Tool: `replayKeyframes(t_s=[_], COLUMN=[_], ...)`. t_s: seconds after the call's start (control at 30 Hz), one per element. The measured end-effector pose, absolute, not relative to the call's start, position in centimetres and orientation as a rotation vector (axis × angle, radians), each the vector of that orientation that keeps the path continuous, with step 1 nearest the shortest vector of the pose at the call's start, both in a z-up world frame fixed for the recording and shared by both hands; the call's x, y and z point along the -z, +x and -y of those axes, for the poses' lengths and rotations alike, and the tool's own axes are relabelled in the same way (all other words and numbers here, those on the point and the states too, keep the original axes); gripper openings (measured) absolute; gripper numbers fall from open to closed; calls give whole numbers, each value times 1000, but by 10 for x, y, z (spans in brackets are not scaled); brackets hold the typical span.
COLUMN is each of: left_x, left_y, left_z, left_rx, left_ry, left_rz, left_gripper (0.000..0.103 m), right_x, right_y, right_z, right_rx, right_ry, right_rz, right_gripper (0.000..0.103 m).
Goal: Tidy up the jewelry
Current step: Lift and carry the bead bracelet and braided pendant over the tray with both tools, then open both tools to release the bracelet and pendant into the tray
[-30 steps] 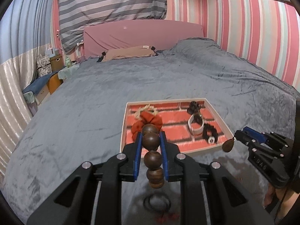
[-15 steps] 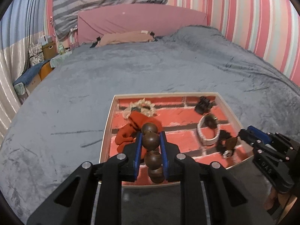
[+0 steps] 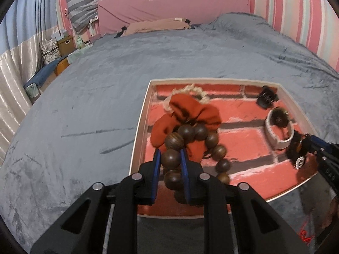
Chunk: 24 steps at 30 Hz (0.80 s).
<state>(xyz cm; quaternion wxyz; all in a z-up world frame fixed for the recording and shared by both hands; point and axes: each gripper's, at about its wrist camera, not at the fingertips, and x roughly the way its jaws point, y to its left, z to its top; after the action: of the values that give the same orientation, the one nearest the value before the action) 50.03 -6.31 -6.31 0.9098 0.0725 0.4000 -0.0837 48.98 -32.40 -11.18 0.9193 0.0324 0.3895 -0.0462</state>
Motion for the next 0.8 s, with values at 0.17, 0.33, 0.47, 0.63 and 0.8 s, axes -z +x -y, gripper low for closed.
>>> replayKeyframes(t_s=[0.17,0.33,0.47,0.63,0.8], left_x=[77,88,90,88,74], left_y=[508,511,510,507,498], left_z=[59,55,57,59,62], left_rx=[151,130,128,134,144], left_ry=[155,160,170,172,176], left_rz=[-856,-875,-884,-886,-840], left_gripper=[19,20,21,30,49], right_x=[122,128,129,128,121], right_y=[496,497,497,496,489], right_z=[323,324,323,323,322], right_rx=[102,102,101,101,86], right_ry=[52,56,46,41,42], right_rz=[-830,-846,-851,-849,-820], right_gripper=[24,24,24,35,52])
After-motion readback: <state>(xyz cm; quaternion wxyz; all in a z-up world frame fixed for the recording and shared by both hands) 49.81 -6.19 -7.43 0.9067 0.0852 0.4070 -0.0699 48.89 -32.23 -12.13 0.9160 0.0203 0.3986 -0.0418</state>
